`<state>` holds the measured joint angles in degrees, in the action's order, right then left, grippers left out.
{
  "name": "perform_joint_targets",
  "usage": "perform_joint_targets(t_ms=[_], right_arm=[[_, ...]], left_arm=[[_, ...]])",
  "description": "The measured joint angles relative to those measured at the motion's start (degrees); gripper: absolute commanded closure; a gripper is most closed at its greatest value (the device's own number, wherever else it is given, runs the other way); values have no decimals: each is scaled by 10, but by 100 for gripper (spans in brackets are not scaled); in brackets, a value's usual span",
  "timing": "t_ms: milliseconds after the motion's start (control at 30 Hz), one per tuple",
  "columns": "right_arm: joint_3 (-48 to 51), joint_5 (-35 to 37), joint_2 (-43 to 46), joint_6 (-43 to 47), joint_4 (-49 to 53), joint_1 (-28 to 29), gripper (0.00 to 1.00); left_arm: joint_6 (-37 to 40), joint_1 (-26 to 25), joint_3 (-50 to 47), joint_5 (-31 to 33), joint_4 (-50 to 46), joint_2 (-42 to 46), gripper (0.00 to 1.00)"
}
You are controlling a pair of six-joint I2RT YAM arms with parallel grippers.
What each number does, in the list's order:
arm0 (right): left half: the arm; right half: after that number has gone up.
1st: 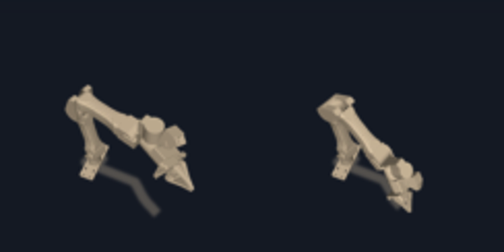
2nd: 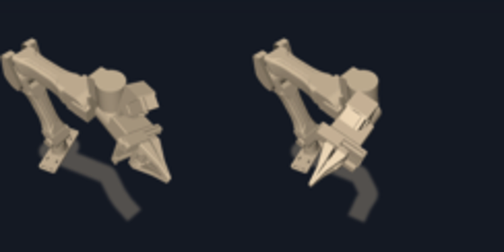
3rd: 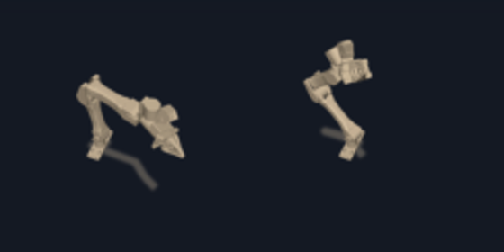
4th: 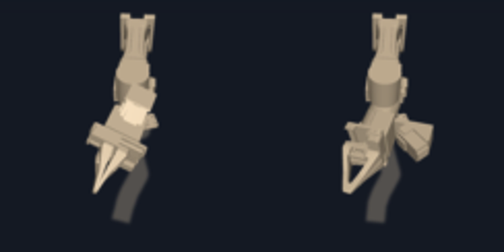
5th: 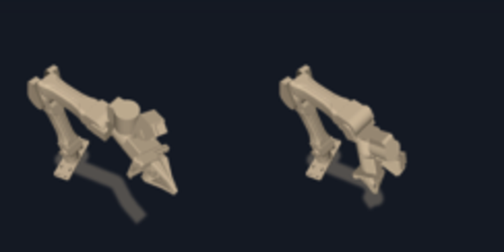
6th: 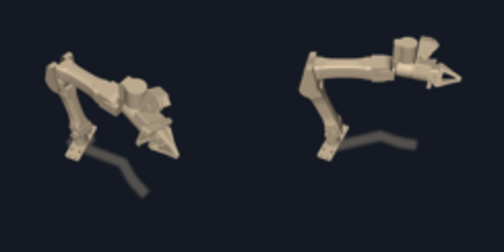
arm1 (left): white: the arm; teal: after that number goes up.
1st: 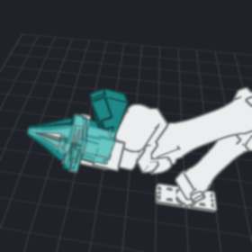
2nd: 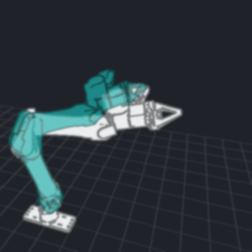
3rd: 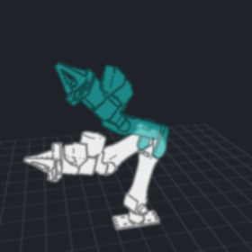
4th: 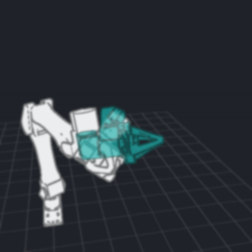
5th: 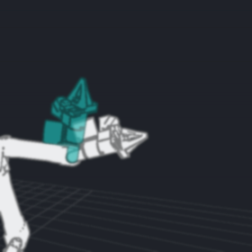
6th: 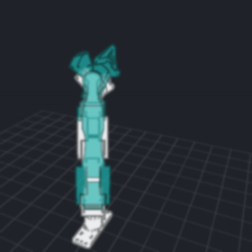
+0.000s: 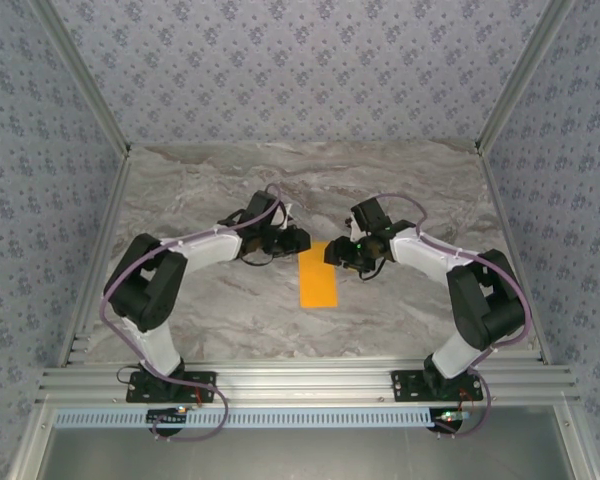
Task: Fold a paper plane with a square sheet of paper (fold left side to right side)
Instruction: Fold the triangle a second time at the center of the table.
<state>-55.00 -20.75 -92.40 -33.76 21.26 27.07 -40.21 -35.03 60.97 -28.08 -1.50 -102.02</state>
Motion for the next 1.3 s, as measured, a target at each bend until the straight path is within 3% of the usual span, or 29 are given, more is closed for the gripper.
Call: perform_joint_targets(t_ms=[533,1300], right_arm=[[3,0,0,4,5,-7,39],[12,-48,-9,2,20,10,41]], left_arm=[[-4,-44,-46,-8,-42,-5,76],[1,-47,-65,16,-69,-18,76]])
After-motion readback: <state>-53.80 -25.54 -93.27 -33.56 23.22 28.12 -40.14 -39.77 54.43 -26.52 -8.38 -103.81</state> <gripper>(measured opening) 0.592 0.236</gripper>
